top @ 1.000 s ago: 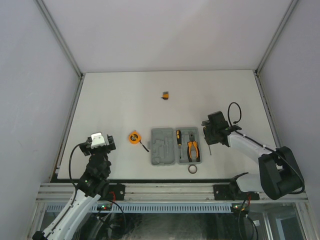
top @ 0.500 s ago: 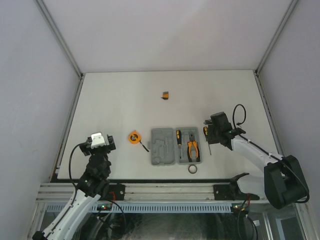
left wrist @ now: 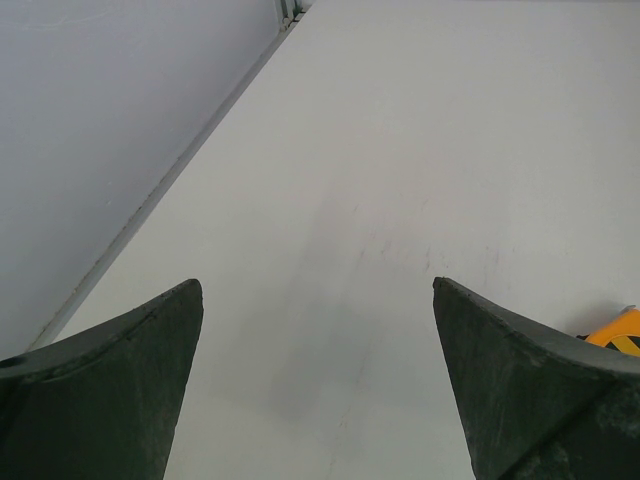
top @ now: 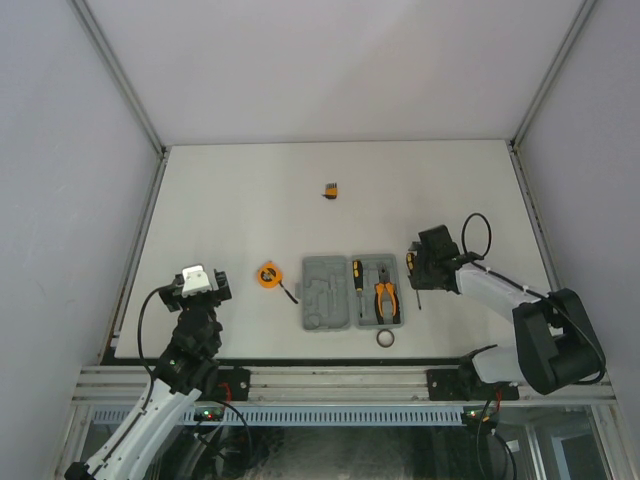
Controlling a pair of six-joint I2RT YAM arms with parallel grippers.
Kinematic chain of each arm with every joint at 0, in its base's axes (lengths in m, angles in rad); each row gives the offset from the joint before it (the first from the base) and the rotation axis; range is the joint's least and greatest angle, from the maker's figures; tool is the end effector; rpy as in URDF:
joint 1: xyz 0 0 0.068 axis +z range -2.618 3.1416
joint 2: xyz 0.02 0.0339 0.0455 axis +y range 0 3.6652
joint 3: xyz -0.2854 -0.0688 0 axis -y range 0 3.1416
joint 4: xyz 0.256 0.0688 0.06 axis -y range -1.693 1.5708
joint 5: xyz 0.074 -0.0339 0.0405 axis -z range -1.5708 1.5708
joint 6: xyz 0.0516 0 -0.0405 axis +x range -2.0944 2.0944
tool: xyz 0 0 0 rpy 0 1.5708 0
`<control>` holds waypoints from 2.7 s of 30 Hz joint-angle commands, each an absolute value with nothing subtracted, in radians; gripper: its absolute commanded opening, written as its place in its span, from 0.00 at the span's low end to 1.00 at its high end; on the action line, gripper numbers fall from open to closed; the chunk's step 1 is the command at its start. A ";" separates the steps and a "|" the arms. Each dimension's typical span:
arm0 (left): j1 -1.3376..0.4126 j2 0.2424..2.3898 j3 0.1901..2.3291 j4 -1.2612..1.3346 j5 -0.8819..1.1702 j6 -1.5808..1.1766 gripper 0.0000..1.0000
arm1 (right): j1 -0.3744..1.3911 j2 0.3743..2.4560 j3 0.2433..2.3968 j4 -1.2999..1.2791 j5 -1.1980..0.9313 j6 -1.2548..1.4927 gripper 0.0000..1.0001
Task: Sort the tools into containers
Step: Pick up the screwdriver from the center of the board.
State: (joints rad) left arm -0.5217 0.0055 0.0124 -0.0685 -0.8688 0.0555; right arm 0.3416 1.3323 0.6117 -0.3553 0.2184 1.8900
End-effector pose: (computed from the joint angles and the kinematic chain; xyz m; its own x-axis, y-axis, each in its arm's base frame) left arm 0.1040 -0.0143 0.1702 -0.0721 0.0828 -0.9940 -0.3354 0.9365 0.1023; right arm 0.2333 0.0711 0.1575 0.0417 0.9986 -0.0320 0.8595 -0.0196 0.5108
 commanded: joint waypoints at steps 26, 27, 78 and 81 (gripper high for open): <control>-0.523 -0.206 -0.071 -0.060 -0.879 0.063 1.00 | 0.319 1.325 0.607 -0.274 0.186 1.750 0.59; -0.523 -0.205 -0.071 -0.060 -0.879 0.063 1.00 | 0.322 1.313 0.606 -0.280 0.194 1.746 0.59; -0.523 -0.201 -0.071 -0.056 -0.879 0.064 1.00 | 0.303 1.688 1.062 -0.614 0.196 0.584 0.50; -0.522 -0.202 -0.071 -0.057 -0.879 0.063 1.00 | 0.310 1.720 1.072 -0.619 0.173 0.573 0.44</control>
